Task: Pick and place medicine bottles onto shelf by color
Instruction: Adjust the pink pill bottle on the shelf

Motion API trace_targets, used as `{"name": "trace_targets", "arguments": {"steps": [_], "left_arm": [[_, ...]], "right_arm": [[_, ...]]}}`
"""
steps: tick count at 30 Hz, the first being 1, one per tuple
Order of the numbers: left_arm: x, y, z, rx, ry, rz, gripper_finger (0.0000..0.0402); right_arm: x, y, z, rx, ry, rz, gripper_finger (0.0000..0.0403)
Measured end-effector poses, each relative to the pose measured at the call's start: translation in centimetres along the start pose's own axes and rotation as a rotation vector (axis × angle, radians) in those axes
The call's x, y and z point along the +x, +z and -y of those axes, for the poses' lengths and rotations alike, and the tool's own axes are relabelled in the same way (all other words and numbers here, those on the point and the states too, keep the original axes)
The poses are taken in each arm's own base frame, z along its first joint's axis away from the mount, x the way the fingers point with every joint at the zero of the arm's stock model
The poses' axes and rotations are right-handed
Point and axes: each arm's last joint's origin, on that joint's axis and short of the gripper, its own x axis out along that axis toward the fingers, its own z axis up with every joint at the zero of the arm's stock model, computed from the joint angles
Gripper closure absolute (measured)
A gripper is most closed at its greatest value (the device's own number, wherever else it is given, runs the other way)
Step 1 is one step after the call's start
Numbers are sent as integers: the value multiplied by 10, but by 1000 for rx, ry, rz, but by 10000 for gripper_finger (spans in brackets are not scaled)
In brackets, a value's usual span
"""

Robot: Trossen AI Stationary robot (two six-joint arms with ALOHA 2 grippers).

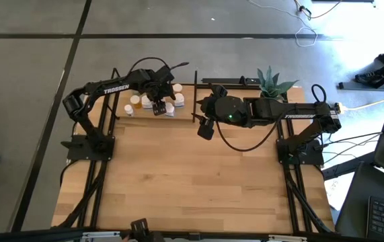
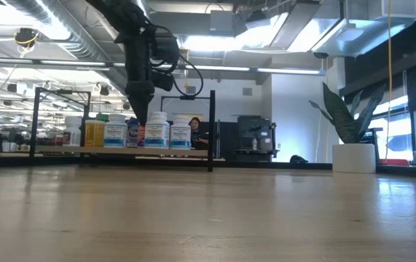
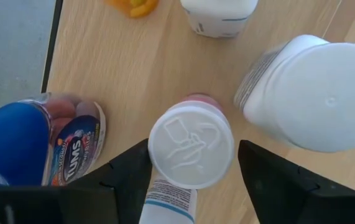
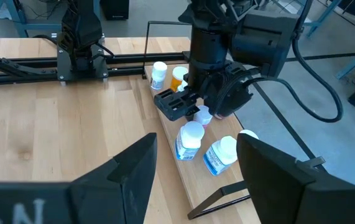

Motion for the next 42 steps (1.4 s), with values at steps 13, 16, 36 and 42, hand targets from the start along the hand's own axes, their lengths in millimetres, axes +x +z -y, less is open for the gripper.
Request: {"name": "trace_targets", "arguments": {"steps": [13, 16, 36, 42], "left_arm": [[0, -4, -2, -56, 68, -49, 206], [0, -7, -4, -71, 64, -72, 207], [0, -7, -4, -62, 7, -58, 208], [0, -7, -4, -68, 8, -58, 209]], "right_arm": [[0, 0, 0, 0, 0, 0, 180], [0, 0, 0, 0, 0, 0, 180], [0, 0, 0, 0, 0, 0, 180], [0, 0, 0, 0, 0, 0, 180]]}}
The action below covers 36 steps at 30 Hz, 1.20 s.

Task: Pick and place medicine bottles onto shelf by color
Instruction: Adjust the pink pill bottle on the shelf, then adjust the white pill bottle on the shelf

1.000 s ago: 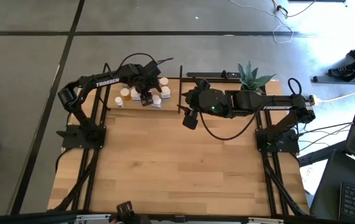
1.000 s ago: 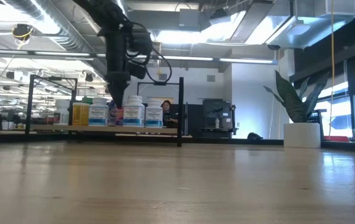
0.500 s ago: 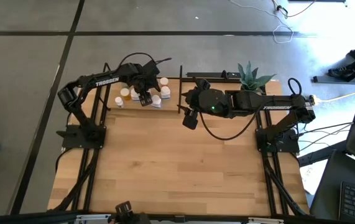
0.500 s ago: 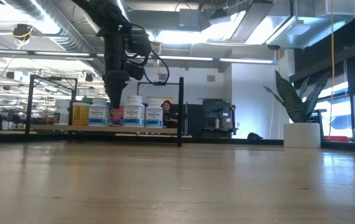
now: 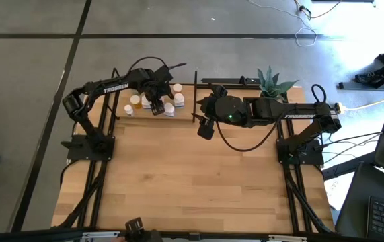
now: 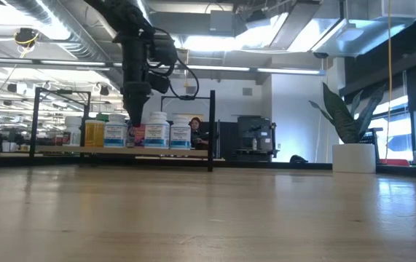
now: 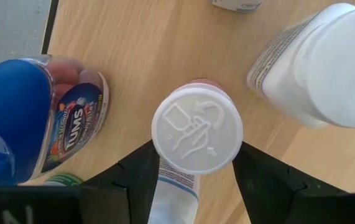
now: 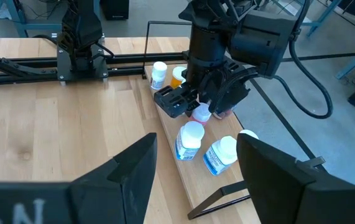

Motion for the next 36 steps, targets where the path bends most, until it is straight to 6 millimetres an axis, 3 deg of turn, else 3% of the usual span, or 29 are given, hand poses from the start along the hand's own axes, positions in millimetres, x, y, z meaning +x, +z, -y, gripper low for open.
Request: {"name": "trace_targets", "arguments": {"steps": [17, 25, 30, 36], "left_arm": [[0, 1, -1, 6, 14, 8, 206], [-1, 2, -2, 4, 36, 17, 166], [-14, 1, -4, -31, 63, 66, 146], [-42, -3, -7, -51, 95, 176, 143]], "right_arm": [[0, 0, 0, 0, 0, 0, 180], [0, 0, 0, 0, 0, 0, 180], [0, 0, 0, 0, 0, 0, 180], [0, 0, 0, 0, 0, 0, 180]]}}
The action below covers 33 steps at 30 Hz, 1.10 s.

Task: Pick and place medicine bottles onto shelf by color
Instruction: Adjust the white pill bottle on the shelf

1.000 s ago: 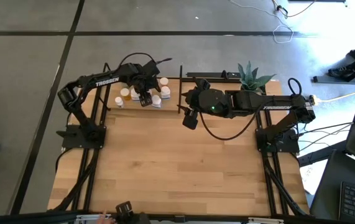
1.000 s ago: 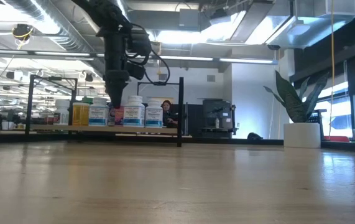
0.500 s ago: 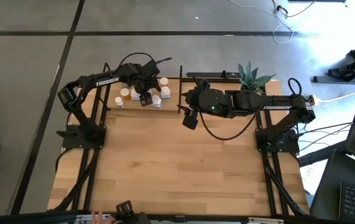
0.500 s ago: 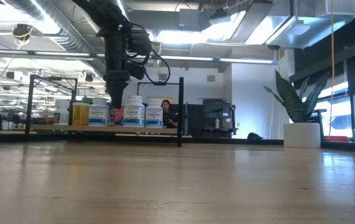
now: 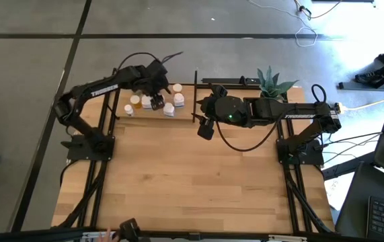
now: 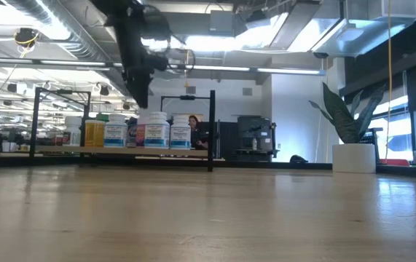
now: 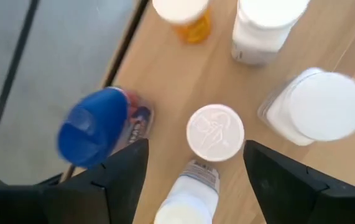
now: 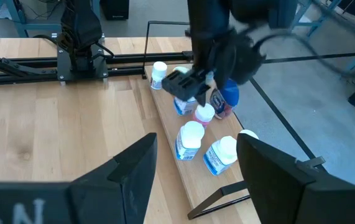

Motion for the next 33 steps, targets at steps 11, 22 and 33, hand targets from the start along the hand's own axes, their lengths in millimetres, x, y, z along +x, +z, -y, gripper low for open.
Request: {"name": "trace_targets", "arguments": {"steps": [11, 22, 33], "left_arm": [[-40, -2, 13, 301, -133, 170, 143], [-12, 8, 29, 488, -210, 149, 143], [-4, 13, 31, 498, -209, 169, 143]], "right_arm": [[0, 0, 0, 0, 0, 0, 180], [0, 0, 0, 0, 0, 0, 180], [0, 0, 0, 0, 0, 0, 180]]}}
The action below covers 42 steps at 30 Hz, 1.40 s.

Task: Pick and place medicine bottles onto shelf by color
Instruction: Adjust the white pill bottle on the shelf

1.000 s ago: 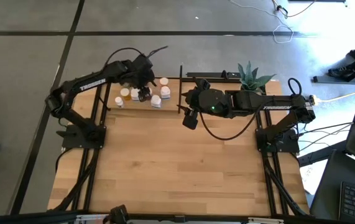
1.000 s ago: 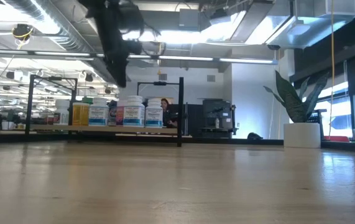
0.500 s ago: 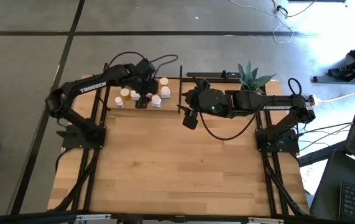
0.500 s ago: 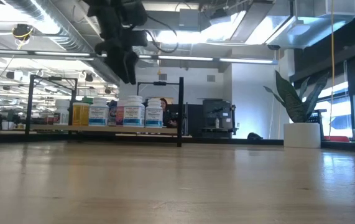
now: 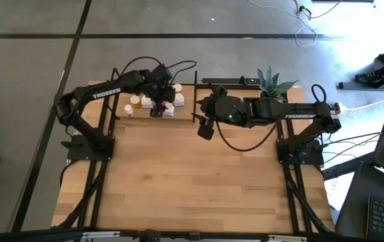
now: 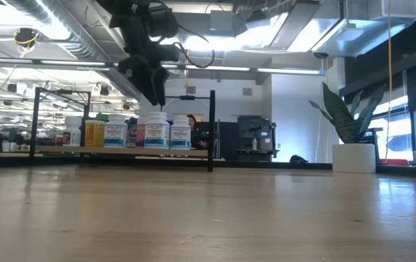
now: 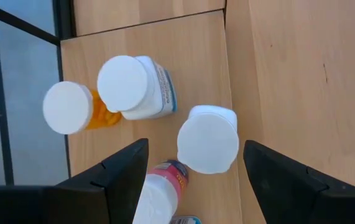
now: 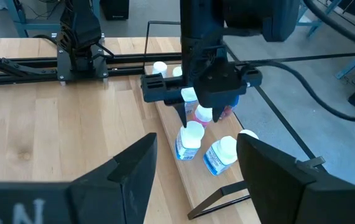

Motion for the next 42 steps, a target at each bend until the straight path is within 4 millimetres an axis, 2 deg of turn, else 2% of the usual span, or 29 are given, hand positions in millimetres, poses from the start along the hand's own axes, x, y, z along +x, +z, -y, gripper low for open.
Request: {"name": "trace_targets", "arguments": {"steps": [14, 32, 42], "left_arm": [[18, -1, 0, -38, -22, -43, 143], [19, -1, 0, -38, -29, -53, 143], [34, -2, 1, -37, -60, -90, 143]], "right_arm": [[0, 0, 0, 0, 0, 0, 180], [0, 0, 0, 0, 0, 0, 180], [0, 0, 0, 0, 0, 0, 180]]}}
